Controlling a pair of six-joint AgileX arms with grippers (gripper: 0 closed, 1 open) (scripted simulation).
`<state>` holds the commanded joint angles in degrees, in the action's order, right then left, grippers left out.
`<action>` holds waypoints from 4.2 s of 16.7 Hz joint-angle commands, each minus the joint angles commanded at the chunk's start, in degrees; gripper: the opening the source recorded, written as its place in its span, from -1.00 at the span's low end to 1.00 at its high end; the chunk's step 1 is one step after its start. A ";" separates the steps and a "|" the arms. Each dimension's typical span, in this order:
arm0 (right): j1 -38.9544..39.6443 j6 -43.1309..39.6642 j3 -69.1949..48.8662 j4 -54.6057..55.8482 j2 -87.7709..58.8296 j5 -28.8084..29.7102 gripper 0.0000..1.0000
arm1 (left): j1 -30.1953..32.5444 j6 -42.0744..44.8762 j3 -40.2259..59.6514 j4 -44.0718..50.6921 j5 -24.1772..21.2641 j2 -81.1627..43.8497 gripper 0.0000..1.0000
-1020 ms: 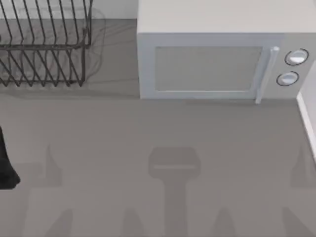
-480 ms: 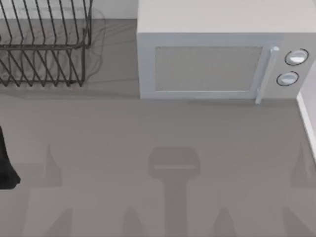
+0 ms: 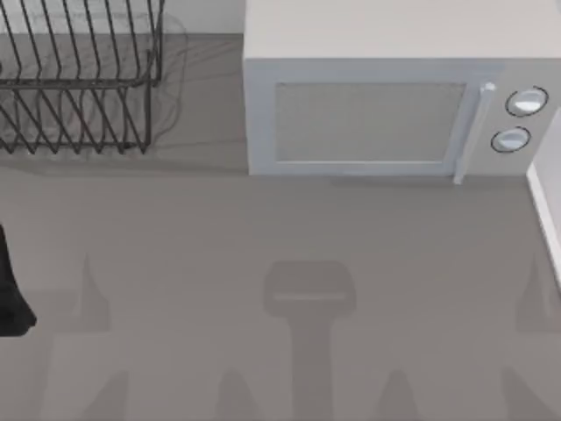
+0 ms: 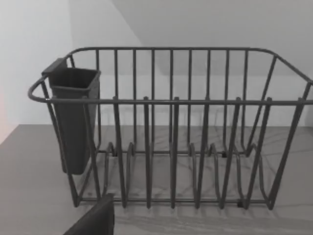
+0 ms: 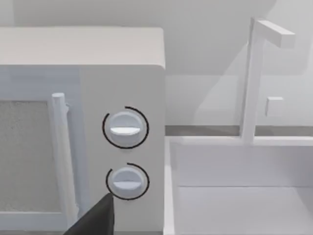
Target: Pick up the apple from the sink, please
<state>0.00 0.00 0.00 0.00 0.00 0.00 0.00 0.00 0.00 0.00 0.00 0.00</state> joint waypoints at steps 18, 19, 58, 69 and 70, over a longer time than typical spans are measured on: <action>-6.06 -5.72 -29.16 -20.26 -37.48 0.03 1.00 | 0.00 0.00 0.00 0.00 0.00 0.00 1.00; -6.93 -6.55 -33.36 -23.17 -43.38 0.04 1.00 | 0.00 0.00 0.00 0.00 0.00 0.00 1.00; -17.20 -15.99 -72.60 -28.91 -133.68 0.25 1.00 | 0.00 0.00 0.00 0.00 0.00 0.00 1.00; -17.20 -15.99 -72.60 -28.91 -133.68 0.25 -0.66 | 0.00 0.00 0.00 0.00 0.00 0.00 1.00; -17.20 -15.99 -72.60 -28.91 -133.68 0.25 -0.81 | 0.00 0.00 0.00 0.00 0.00 0.00 1.00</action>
<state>-17.20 -15.99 -72.60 -28.91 -133.68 0.25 0.00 0.00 0.00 0.00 0.00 0.00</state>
